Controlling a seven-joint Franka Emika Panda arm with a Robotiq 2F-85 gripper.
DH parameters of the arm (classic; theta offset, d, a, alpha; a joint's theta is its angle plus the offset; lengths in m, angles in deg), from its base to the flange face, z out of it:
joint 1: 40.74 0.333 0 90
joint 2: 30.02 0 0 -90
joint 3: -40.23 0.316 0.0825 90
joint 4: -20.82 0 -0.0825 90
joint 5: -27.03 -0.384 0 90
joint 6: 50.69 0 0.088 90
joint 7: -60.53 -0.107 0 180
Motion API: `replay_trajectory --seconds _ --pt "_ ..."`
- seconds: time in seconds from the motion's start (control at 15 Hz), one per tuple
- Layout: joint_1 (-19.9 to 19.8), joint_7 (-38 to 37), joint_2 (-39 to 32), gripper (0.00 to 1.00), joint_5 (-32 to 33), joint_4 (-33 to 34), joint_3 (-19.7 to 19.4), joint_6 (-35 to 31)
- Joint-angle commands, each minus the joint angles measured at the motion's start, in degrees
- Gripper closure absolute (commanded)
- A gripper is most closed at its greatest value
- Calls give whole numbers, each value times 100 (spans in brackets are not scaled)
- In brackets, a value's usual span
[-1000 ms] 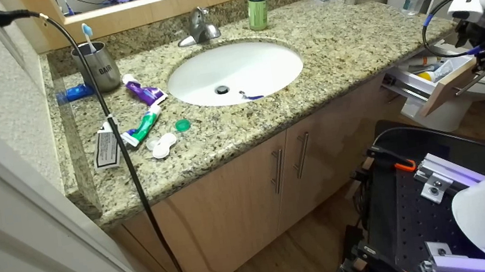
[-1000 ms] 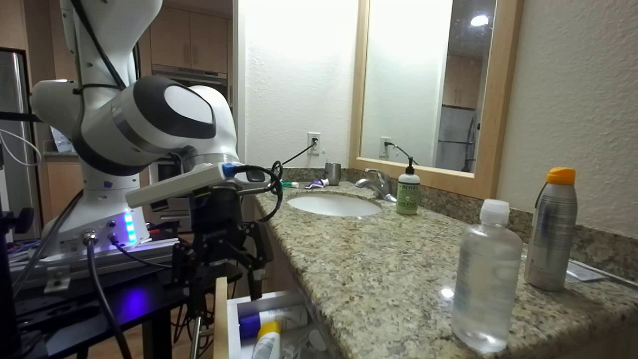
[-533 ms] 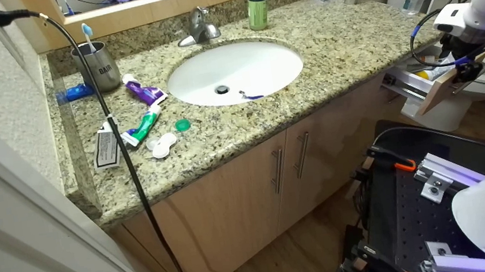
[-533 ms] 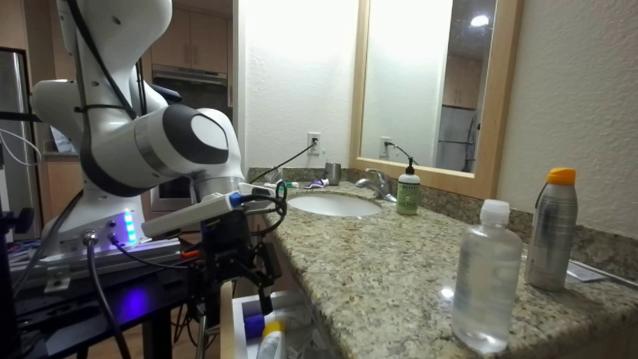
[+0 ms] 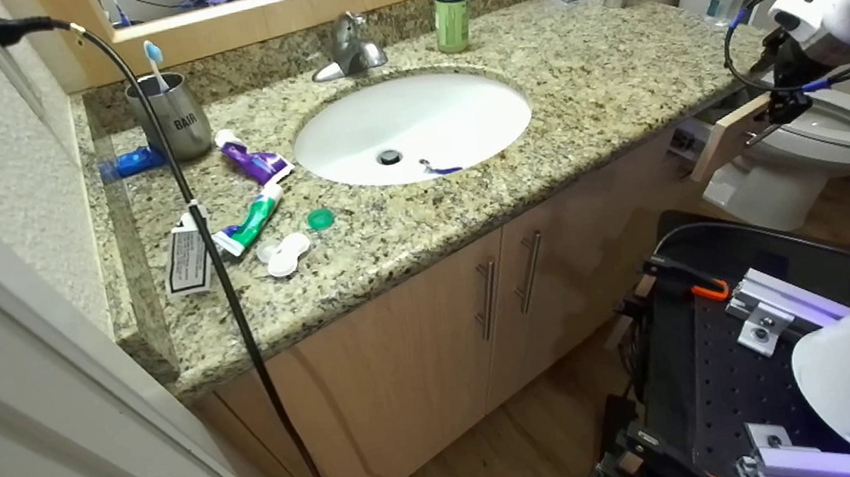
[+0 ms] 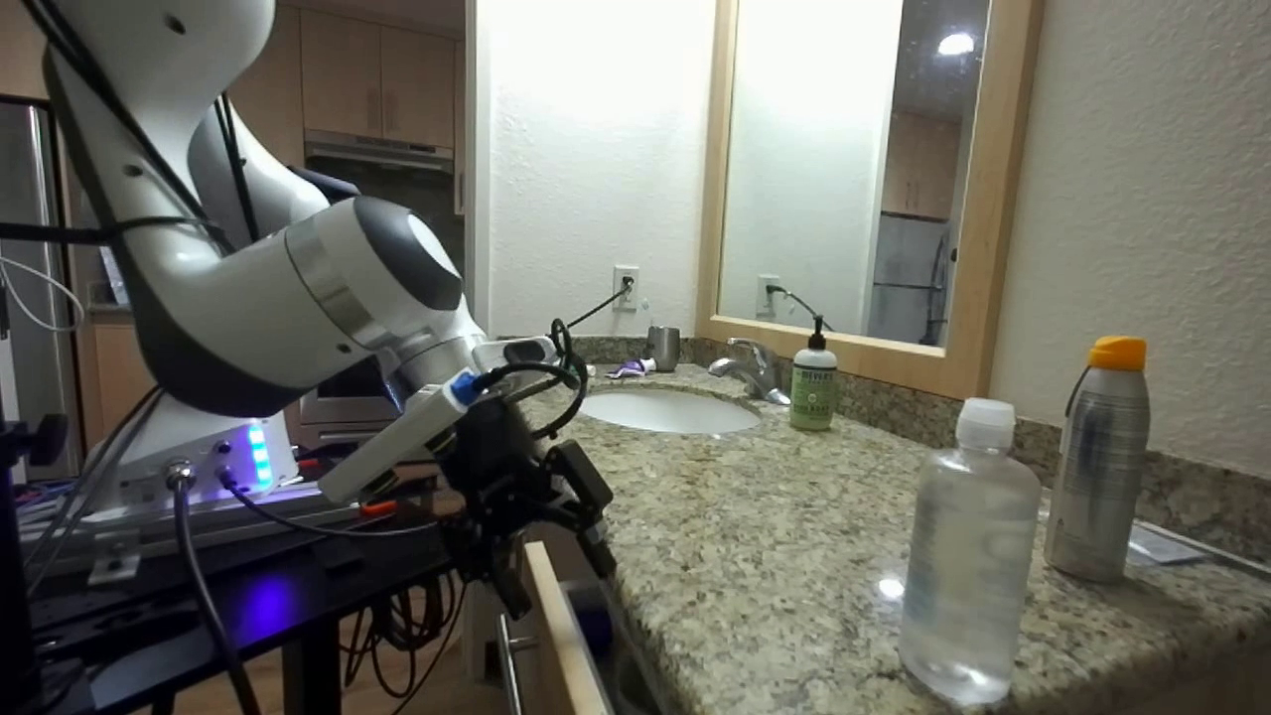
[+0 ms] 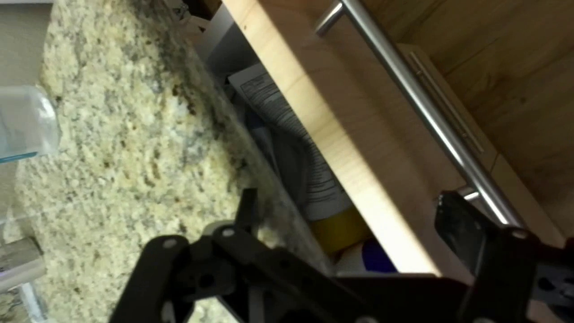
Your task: Put the white bottle with the yellow lid inside the open drawer on the right then close the drawer
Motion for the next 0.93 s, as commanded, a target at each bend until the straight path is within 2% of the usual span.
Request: replay_trajectory --seconds 0.0,0.13,0.27,0.33,0.4,0.47,0.53,0.6,0.67,0.73,0.8,0.87 --pt "-1433 864 -1089 0 -17 186 1471 185" --pt "-1779 1030 -1303 0 -63 76 2121 359" --pt "-2096 1279 -1275 0 -82 -152 2390 399" --pt "-1462 1018 -1015 0 -84 60 2095 279" --pt "-1758 1128 -915 0 -90 -156 2420 273" --pt "-1894 1116 -783 0 -94 -285 2540 144" --pt "-1149 784 -442 0 -123 37 2075 -103" --pt "-1202 869 -293 0 -182 -43 2088 -274" --pt "-1486 900 -88 0 -145 -261 2211 -490" --pt "-1497 861 206 0 -94 -363 2161 -806" --pt "-1164 783 395 0 -87 -233 1893 -1061" --pt "-1199 724 571 0 -87 -269 1857 -1289"
